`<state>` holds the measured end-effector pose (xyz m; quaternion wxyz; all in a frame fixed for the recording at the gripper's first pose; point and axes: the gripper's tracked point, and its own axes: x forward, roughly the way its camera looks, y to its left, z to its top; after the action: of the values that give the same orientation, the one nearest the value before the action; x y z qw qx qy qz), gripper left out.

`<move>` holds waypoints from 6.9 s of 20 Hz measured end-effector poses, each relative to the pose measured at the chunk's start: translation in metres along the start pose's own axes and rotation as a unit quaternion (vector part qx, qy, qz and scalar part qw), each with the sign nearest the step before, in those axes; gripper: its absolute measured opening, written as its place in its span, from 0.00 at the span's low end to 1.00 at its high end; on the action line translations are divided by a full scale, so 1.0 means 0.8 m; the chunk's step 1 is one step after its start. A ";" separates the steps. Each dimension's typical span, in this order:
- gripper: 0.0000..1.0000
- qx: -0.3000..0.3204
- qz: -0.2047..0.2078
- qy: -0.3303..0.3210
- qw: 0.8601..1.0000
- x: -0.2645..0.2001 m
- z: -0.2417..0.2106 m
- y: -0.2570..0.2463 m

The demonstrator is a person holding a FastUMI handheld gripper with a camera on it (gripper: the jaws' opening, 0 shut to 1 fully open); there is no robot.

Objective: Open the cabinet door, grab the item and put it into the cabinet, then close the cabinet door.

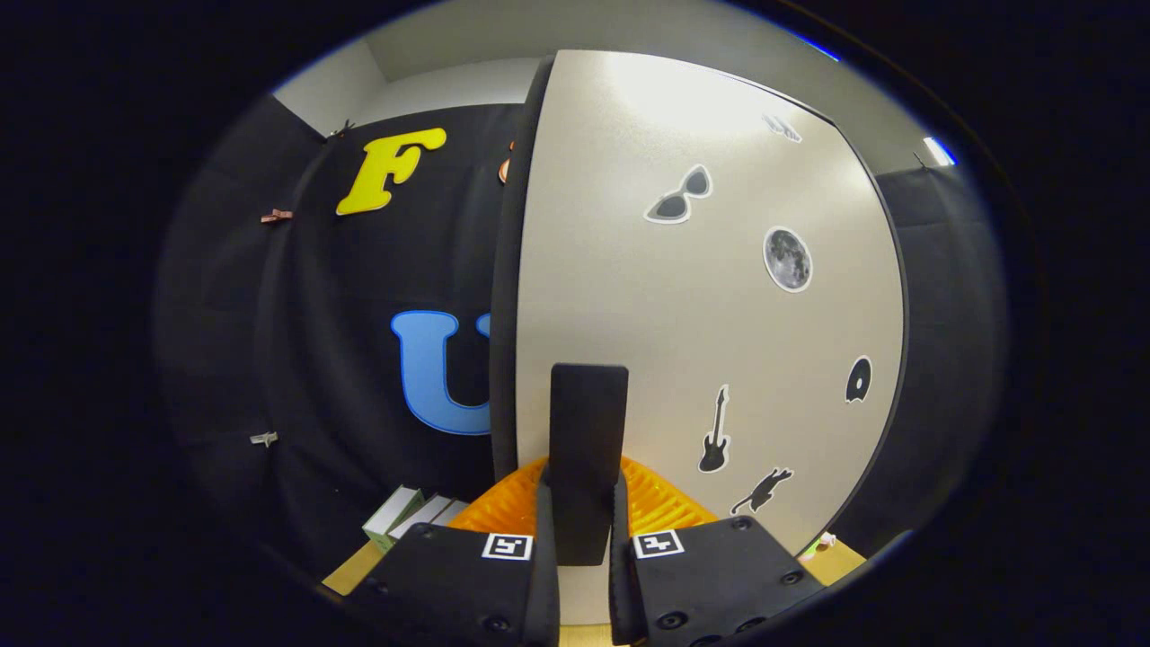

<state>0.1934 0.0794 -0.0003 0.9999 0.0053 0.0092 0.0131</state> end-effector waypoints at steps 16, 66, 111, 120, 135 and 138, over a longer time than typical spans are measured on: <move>0.18 0.025 0.049 -0.007 0.998 -0.087 0.020 -0.030; 0.22 0.024 0.115 0.072 0.990 -0.266 -0.077 -0.084; 0.20 -0.033 -0.051 0.410 0.910 -0.100 -0.596 -0.068; 0.14 0.017 -0.052 0.341 0.939 -0.102 -0.424 -0.066; 0.14 0.033 -0.006 0.194 0.980 0.135 -0.097 -0.039; 0.13 0.051 -0.010 0.180 0.982 0.191 -0.087 -0.036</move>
<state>0.3454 0.0550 -0.0727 0.9804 0.0536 0.1898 0.0033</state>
